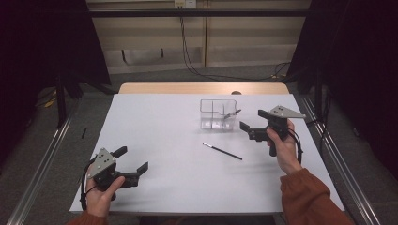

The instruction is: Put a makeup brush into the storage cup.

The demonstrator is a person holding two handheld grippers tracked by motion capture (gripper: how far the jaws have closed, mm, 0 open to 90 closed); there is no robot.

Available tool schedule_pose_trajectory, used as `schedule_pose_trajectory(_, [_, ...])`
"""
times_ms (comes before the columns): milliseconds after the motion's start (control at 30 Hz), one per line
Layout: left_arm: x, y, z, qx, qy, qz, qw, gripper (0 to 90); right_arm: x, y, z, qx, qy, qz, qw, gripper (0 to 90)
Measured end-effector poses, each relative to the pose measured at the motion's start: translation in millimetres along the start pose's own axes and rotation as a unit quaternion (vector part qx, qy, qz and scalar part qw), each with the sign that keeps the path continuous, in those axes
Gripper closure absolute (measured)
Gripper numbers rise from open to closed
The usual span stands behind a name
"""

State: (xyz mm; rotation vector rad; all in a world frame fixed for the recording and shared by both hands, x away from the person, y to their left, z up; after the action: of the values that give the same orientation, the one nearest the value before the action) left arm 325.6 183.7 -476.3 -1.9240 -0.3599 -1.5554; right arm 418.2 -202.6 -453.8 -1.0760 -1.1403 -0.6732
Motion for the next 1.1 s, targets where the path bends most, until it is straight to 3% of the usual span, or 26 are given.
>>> schedule_pose_trajectory(67, [0.0,-0.1,-0.3,0.002,0.003,0.000,1.0000,2.9,-0.8,-8.8,-1.3,-0.006,-0.009,-0.010,0.9999,4.3])
schedule_pose_trajectory(233, [4.2,-2.9,-3.8,0.007,0.012,-0.010,0.9998,3.2,-10.4,-26.4,-8.5,-0.015,-0.001,-0.009,0.9998,4.2])
schedule_pose_trajectory(533, [4.7,-6.1,-4.1,0.005,-0.002,-0.027,0.9996,3.1,-32.7,-56.1,-1.6,-0.022,-0.006,-0.012,0.9997,4.1])
schedule_pose_trajectory(767, [2.5,-7.3,-2.4,0.007,0.006,-0.018,0.9998,3.0,-45.3,-68.5,-6.4,-0.025,-0.001,-0.009,0.9997,4.1])
schedule_pose_trajectory(867, [3.3,-8.9,-1.8,0.005,-0.001,-0.024,0.9997,3.0,-48.2,-74.7,-4.1,-0.023,0.006,-0.011,0.9997,4.0])
schedule_pose_trajectory(1100, [0.7,-10.9,-4.6,0.013,0.004,-0.015,0.9998,2.9,-56.1,-89.0,-2.0,-0.033,-0.002,-0.016,0.9993,3.9])
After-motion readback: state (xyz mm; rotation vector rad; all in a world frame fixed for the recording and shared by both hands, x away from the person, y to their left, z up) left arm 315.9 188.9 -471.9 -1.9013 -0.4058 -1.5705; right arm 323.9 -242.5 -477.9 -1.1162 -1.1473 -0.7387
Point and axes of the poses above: each handheld gripper's, and its own axes: y roughly forward along the jaws, x roughly out of its top, z roughly to its left, the point moved 10 cm from there along y, roughly forward along the jaws, and after that the axes turned 10 degrees about -x, right-handed, at the moved point
